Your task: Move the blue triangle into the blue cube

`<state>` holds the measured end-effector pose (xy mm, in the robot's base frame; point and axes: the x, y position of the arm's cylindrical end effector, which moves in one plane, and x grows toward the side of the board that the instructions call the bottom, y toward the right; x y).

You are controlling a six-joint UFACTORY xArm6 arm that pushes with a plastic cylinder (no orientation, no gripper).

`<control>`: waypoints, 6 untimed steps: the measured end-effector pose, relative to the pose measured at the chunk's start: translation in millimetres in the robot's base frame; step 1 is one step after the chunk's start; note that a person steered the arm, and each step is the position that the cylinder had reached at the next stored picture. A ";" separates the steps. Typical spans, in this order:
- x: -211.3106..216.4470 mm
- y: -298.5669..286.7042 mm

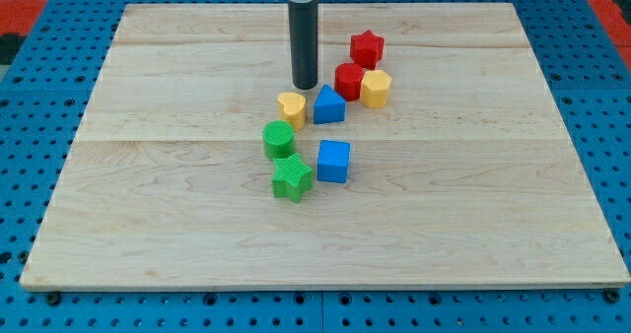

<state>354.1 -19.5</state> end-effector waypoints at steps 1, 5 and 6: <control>15.3 30.2; -1.6 142.7; 16.9 148.6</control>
